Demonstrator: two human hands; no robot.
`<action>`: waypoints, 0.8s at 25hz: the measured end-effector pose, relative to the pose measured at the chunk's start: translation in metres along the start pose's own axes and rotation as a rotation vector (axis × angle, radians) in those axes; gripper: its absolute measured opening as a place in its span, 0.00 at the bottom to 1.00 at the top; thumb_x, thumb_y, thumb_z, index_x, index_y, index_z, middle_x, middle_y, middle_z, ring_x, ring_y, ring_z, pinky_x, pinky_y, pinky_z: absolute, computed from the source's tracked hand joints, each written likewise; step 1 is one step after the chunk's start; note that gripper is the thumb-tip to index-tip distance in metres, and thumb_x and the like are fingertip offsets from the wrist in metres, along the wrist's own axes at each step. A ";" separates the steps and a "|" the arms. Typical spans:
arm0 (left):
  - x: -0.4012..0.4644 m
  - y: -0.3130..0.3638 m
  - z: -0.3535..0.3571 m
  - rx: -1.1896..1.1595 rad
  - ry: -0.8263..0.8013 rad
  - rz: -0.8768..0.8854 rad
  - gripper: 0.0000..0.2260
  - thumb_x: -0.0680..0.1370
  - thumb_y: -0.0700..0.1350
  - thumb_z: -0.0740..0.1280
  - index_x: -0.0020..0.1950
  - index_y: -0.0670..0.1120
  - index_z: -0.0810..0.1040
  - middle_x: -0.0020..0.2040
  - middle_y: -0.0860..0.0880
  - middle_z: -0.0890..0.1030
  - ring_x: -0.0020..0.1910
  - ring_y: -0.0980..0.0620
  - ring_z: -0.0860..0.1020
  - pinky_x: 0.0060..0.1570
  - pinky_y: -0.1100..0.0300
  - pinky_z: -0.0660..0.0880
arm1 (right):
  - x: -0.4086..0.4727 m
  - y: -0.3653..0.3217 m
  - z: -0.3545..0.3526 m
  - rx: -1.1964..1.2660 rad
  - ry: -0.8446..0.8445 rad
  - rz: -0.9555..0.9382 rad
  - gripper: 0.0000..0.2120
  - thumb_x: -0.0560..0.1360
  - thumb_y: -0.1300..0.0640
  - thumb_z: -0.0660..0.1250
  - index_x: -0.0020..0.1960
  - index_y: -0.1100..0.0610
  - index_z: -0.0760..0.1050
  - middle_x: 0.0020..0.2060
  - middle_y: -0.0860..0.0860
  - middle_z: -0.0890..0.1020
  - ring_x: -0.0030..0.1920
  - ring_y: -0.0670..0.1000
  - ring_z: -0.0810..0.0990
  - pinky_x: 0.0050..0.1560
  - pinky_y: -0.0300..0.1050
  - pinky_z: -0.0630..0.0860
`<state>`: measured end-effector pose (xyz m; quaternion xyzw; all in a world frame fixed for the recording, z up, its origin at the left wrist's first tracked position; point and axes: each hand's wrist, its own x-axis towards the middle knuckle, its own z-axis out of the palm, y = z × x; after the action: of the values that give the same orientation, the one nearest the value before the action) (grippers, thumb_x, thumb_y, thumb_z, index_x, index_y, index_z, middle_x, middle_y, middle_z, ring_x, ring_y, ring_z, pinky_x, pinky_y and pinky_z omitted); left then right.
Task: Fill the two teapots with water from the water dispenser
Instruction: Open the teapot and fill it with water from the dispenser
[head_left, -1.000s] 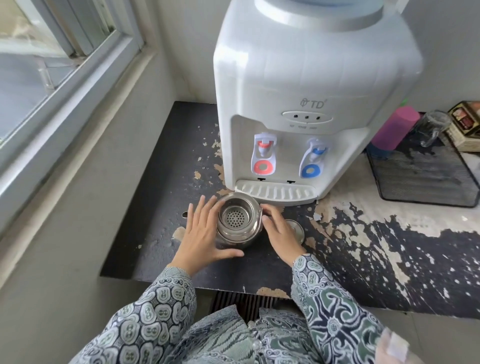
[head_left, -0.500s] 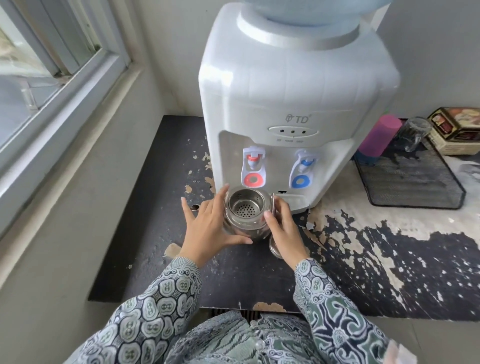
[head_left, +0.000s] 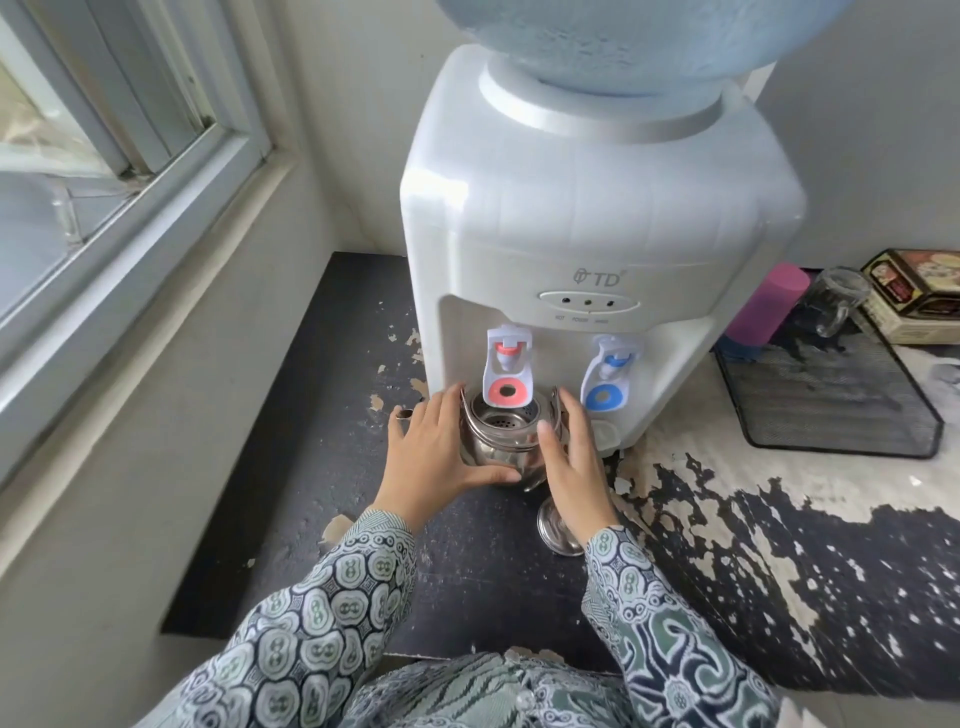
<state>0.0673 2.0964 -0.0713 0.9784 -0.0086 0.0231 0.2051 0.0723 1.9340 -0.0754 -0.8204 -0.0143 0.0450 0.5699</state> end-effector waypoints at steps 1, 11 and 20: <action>0.000 0.000 0.001 -0.004 0.004 -0.002 0.57 0.53 0.80 0.53 0.73 0.45 0.55 0.71 0.49 0.66 0.69 0.50 0.65 0.69 0.40 0.58 | 0.002 -0.001 0.000 -0.017 0.017 -0.014 0.24 0.78 0.53 0.56 0.72 0.53 0.55 0.72 0.47 0.60 0.68 0.38 0.56 0.67 0.33 0.54; 0.005 -0.003 -0.003 -0.019 0.023 0.038 0.56 0.55 0.79 0.54 0.76 0.49 0.49 0.64 0.51 0.75 0.64 0.50 0.70 0.64 0.44 0.65 | 0.026 -0.009 0.007 -0.021 0.034 0.014 0.16 0.68 0.38 0.65 0.37 0.52 0.75 0.48 0.49 0.74 0.53 0.53 0.77 0.53 0.61 0.76; 0.007 -0.004 -0.008 -0.031 0.012 0.034 0.55 0.56 0.75 0.62 0.76 0.51 0.48 0.61 0.51 0.77 0.62 0.49 0.72 0.60 0.49 0.66 | 0.009 -0.033 0.000 0.103 0.013 0.061 0.14 0.65 0.43 0.64 0.27 0.50 0.69 0.52 0.48 0.68 0.60 0.56 0.68 0.63 0.66 0.66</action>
<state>0.0745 2.1035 -0.0649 0.9747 -0.0241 0.0321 0.2197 0.0821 1.9462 -0.0449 -0.7904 0.0170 0.0577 0.6097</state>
